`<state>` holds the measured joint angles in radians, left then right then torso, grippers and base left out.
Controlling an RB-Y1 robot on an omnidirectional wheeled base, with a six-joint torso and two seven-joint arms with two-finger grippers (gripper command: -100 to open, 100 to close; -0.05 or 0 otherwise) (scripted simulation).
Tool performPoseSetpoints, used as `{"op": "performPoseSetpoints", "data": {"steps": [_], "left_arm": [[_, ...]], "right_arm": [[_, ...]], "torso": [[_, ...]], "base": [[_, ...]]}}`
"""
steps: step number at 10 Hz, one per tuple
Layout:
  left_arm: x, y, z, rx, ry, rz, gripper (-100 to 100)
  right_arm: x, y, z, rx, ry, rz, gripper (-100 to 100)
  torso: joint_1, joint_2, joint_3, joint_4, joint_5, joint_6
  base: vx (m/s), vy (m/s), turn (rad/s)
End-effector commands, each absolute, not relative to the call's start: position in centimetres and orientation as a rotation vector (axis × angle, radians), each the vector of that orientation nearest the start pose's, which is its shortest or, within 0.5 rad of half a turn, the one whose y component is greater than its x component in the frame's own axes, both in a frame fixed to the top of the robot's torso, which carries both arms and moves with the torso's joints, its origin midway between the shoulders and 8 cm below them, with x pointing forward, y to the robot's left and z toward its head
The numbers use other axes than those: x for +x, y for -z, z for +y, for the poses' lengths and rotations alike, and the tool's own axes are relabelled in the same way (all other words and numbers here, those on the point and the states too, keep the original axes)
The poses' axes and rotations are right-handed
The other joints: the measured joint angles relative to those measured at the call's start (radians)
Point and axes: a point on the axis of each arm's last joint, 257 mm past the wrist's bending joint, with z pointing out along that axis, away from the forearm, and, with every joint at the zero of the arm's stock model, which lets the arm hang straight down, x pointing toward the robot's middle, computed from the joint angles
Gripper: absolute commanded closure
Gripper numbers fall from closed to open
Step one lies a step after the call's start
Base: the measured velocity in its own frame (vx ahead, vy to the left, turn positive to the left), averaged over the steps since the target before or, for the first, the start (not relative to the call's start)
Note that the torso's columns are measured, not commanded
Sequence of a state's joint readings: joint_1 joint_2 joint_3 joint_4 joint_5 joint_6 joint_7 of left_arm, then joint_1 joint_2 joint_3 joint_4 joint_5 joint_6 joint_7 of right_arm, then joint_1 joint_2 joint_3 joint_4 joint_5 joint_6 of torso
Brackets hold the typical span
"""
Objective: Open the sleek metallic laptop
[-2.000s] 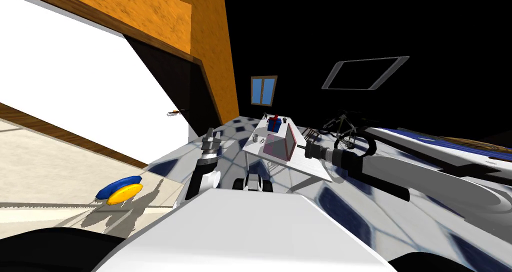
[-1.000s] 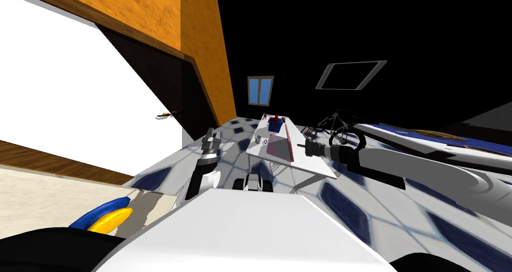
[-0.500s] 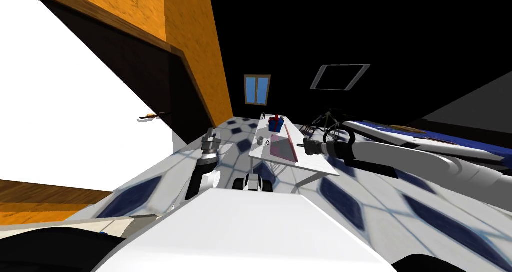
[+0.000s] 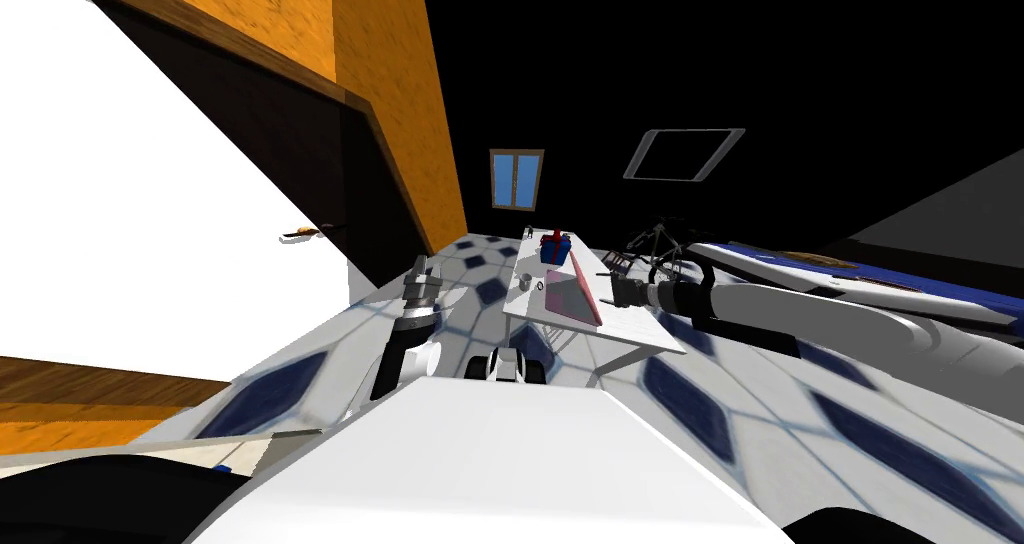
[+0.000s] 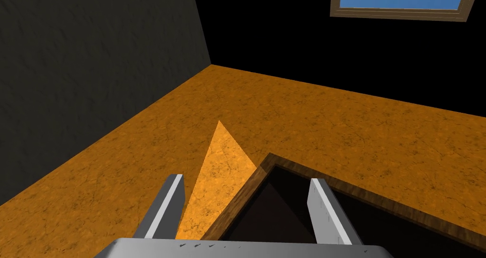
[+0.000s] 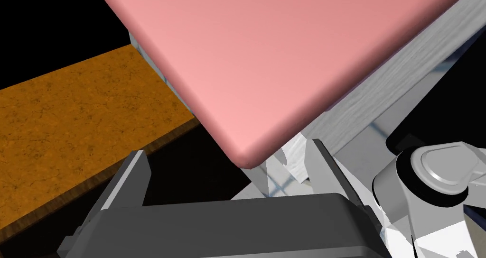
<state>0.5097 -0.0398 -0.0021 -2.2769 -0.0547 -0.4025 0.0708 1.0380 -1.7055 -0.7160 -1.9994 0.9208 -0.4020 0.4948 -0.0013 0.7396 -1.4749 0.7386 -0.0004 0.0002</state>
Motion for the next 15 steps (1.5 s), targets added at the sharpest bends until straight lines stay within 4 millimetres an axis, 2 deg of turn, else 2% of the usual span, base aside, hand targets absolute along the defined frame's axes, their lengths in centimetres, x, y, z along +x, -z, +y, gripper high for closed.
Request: {"op": "performPoseSetpoints", "data": {"steps": [1, 10, 14, 15], "left_arm": [[36.0, -0.1, 28.2, -0.772, 1.303, 0.662, 0], [36.0, -0.1, 28.2, -0.772, 1.303, 0.662, 0], [36.0, -0.1, 28.2, -0.772, 1.303, 0.662, 0], [36.0, -0.1, 28.2, -0.772, 1.303, 0.662, 0]], "right_arm": [[41.1, 9.2, -40.7, -1.764, 0.589, 1.378, -100], [42.1, 5.0, -49.2, -1.457, 0.913, 1.375, -100], [41.7, 4.2, -53.2, -1.289, 1.043, 1.388, -100], [41.7, 4.2, -53.2, -1.289, 1.043, 1.388, -100]], "torso": [[0.002, -0.001, -0.001, 0.000, 0.001, 0.000], [0.002, -0.001, -0.001, -0.001, 0.001, 0.000], [0.001, -0.002, -0.001, -0.001, 0.000, 0.000], [0.001, -0.002, -0.001, -0.001, 0.001, 0.000]], "base": [[-0.044, 0.023, 0.076], [-0.045, 0.032, 0.086], [-0.048, 0.038, 0.104], [-0.029, 0.024, 0.032]]}}
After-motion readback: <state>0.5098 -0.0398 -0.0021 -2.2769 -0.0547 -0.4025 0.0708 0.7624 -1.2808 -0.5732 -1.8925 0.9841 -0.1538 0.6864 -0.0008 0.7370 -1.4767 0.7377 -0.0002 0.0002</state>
